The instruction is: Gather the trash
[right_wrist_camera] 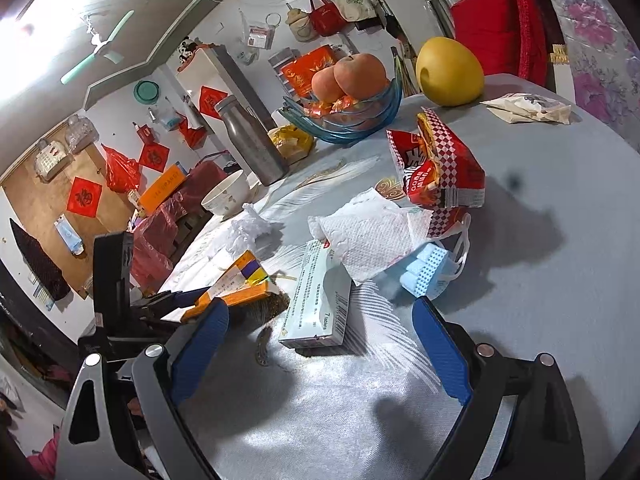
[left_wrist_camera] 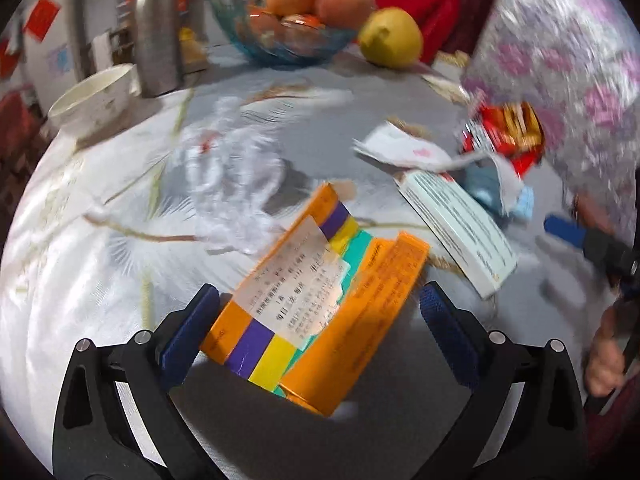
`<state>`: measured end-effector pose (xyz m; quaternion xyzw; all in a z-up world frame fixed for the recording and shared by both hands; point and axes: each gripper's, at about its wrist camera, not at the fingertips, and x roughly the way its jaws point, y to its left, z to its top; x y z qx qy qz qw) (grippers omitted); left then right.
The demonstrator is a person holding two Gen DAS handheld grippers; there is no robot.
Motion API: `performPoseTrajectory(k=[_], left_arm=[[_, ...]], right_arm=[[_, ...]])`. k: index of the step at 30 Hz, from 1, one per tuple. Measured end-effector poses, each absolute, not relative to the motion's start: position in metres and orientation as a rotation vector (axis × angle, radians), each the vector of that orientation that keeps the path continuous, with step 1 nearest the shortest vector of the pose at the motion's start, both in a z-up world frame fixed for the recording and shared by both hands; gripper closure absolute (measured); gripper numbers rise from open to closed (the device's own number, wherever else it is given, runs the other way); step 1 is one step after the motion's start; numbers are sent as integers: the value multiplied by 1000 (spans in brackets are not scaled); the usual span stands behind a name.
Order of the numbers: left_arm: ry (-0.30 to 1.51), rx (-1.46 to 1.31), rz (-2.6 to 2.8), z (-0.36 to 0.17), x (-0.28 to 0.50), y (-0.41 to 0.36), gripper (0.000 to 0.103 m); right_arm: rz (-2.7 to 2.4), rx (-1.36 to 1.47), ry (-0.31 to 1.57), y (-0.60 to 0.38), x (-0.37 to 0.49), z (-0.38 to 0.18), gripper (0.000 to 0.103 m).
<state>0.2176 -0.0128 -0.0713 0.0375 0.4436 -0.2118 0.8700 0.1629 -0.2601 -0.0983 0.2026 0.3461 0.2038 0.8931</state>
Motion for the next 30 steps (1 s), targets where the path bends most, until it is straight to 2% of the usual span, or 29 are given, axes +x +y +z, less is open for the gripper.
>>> performPoseTrajectory(k=[2,6,8,11,13,16,21,24,26,28,30], left_arm=[[899,108,-446,-69,211,-16,10],[823,104,-469,-60,200,-14,37],[815,73,-468,-58,201,-9,42],[831,34,-468,-59,205,-3,40],[836,54,-439,-59,205,-6,25],[813,131,-447,-57,198,-19,14],[861,336,-446,-71,195,-55,12],[861,341,-452,-72,195,-55,13],[862,318,-447,-72,197,-50,26],[860,262,-471,-69,198,-42,45],[851,191,-493,-66,200,-32,53]], right_arm=[[425,420,717,-260,163,-98,12],[429,415,715,-259,163,-98,12],[430,411,714,-259,163,-98,12],[430,411,715,-258,163,-98,12],[430,409,718,-257,163,-98,12],[430,412,717,-257,163,-98,12],[434,415,718,-258,164,-98,12],[436,417,717,-258,164,-98,12],[438,419,719,-258,164,-98,12],[439,413,719,-258,164,-98,12],[440,409,716,-258,164,-97,12]])
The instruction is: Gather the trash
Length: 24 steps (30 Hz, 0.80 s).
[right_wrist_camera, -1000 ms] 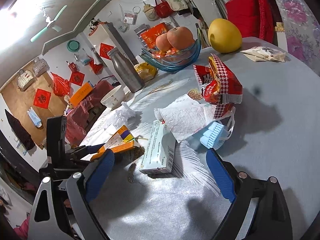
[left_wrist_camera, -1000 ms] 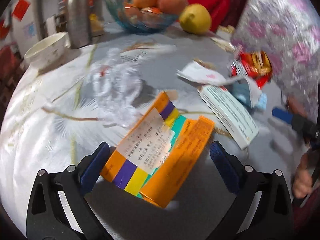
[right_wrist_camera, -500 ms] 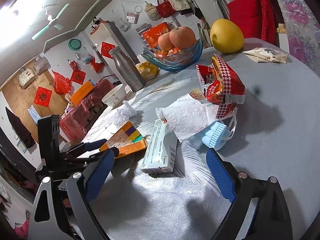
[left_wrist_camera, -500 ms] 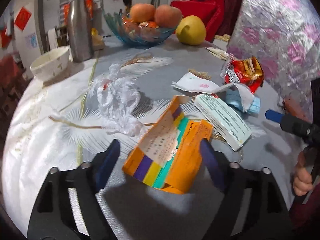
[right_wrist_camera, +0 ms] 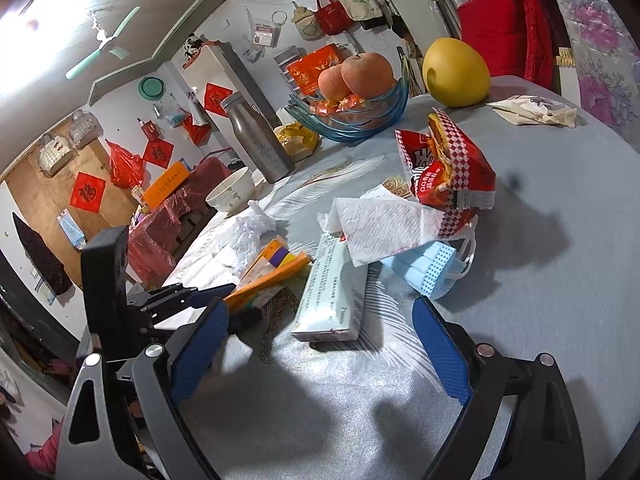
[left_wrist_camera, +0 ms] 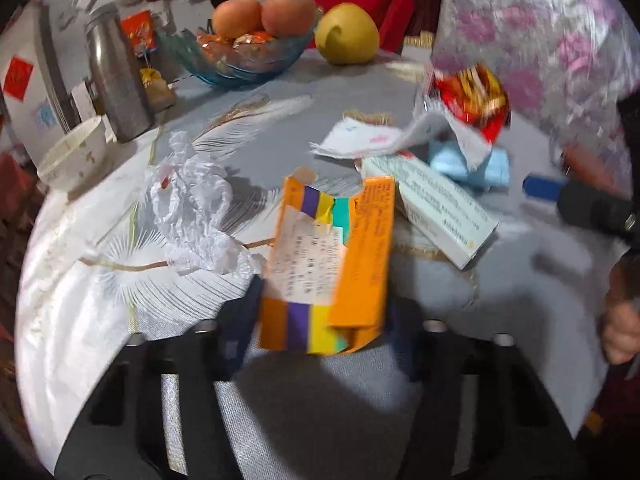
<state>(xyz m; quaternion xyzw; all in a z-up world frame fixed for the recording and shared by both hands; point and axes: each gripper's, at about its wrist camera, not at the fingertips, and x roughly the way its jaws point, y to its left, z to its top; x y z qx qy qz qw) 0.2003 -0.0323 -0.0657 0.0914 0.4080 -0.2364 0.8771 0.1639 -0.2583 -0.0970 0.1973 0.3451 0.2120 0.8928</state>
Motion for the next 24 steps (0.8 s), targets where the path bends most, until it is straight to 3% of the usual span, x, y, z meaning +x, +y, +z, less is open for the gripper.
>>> performPoseTrajectory(k=[5,7,9,12,14,15,16,24], left_arm=[[844,97,-531,-61,203,-21,50],[863,122,-517,-64,204,-27,32],[864,158,-501,-65,205,-33,21],[887,225,-487,-70,209,-47,18],[894,241,-472,-72,211,-52,28],[885,232,-489,-71,209,-52,47],[878,221,-504,-70,208,-51,57],[721,-17,-442,-46,180,12,57]], right_arm=[[444,407,720,-258,164,-97,12],[444,402,721,-258,163,-97,12],[445,401,721,-259,163,-96,12],[447,400,720,-258,163,-96,12],[449,398,718,-257,162,-96,12],[450,400,716,-258,162,-96,12],[452,401,715,-258,162,-96,12],[449,339,711,-248,161,-92,12]])
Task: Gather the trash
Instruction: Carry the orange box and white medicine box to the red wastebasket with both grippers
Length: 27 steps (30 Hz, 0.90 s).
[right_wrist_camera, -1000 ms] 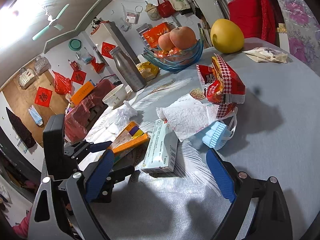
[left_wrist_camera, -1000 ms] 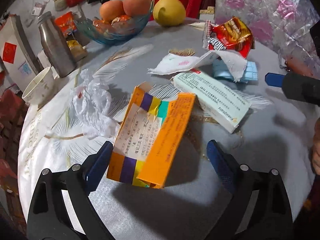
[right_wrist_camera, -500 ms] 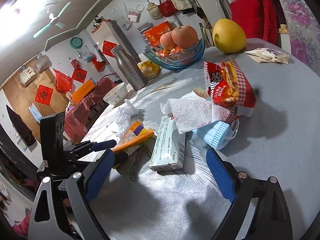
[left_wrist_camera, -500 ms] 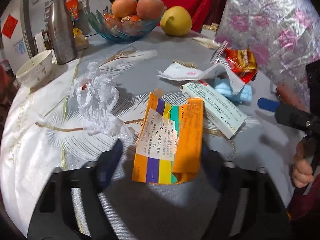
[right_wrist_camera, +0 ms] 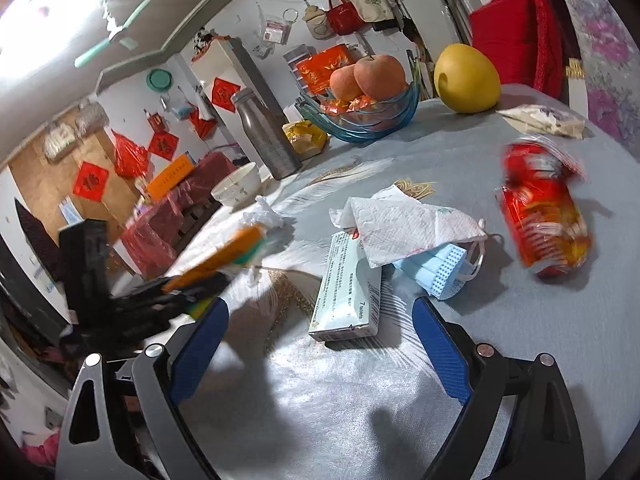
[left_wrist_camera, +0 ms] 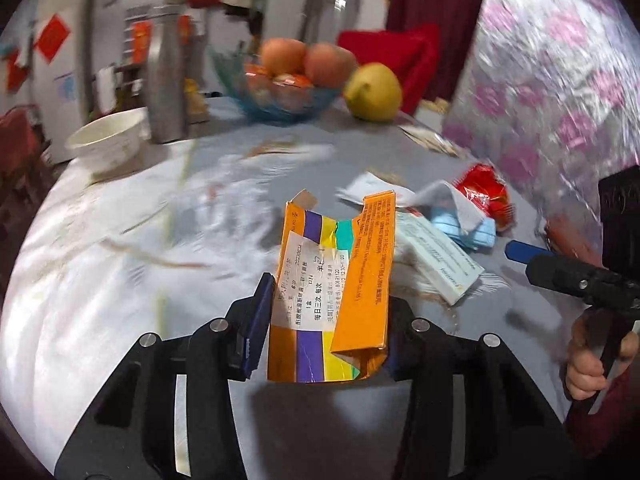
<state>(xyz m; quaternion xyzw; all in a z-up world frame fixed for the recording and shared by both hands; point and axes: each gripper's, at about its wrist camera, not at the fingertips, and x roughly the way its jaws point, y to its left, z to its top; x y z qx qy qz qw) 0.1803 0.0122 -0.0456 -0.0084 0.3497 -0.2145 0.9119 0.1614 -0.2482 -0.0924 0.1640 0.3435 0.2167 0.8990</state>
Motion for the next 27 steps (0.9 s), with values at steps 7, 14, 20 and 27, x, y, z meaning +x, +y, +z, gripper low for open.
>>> performPoseTrajectory(k=[7,14,20,27], left_arm=[[658,-2,-387,-34,143,38,57],[634,-39,-373,-22,130,60,57],[610,-67,-335,-7,116,89,57],[567,-66,-263,17,84,135,57]], right_arm=[[367,75,882,-201,179,-103,16],[315,7,927,-182,196,-110,32],[313,6,794,-176,182,-90,54],[521,71,702,-153,139,-58,54]])
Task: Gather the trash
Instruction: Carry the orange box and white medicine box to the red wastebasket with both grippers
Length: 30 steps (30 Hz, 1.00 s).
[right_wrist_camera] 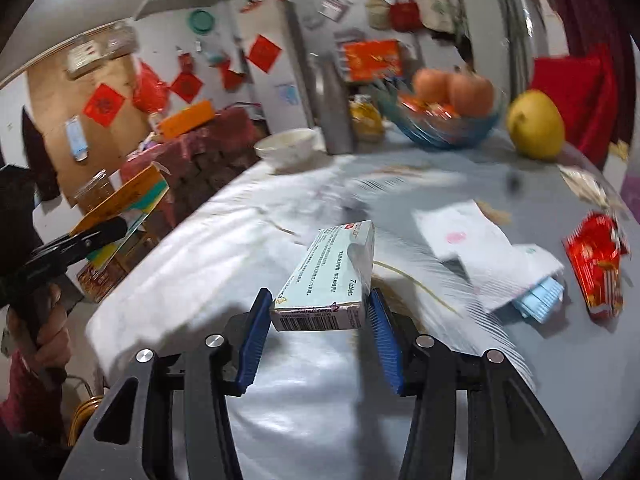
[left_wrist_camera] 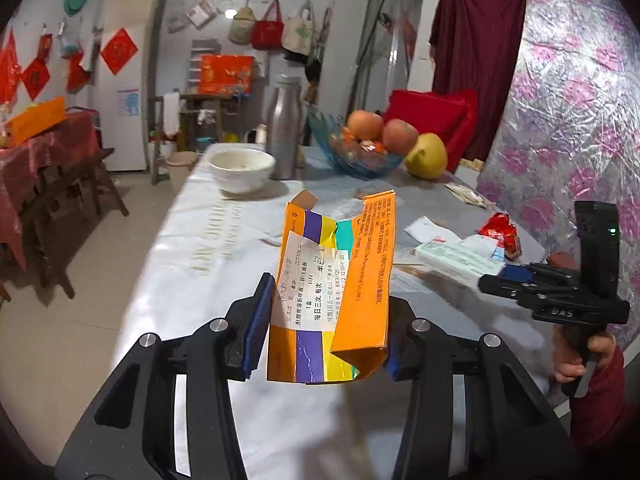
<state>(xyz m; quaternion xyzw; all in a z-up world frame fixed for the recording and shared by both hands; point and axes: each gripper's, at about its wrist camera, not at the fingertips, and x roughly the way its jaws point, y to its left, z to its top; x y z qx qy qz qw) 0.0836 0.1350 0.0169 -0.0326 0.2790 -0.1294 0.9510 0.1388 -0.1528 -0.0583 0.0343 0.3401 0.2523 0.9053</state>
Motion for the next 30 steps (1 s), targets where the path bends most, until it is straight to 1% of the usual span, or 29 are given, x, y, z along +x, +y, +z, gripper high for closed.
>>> performPoseTrajectory(k=[6,15,23,29,30], left_arm=[[578,-60,-186,22,53,178,57],[653,-48,21,5,-1,268,57],[782,-134,166,-46,-50,357,56],[909,-193,194,-101,-61,395,55],[936,-206,186,-112,-60,398,53]], right_arm=[[622,78,666,-126,126,-32,54],[812,62,689,-61,106,-4,54],[962,-44,749,34,82,9,54],[1066,-125,806,105,64,8,54],[1079,-133,816,113,61,6,54]])
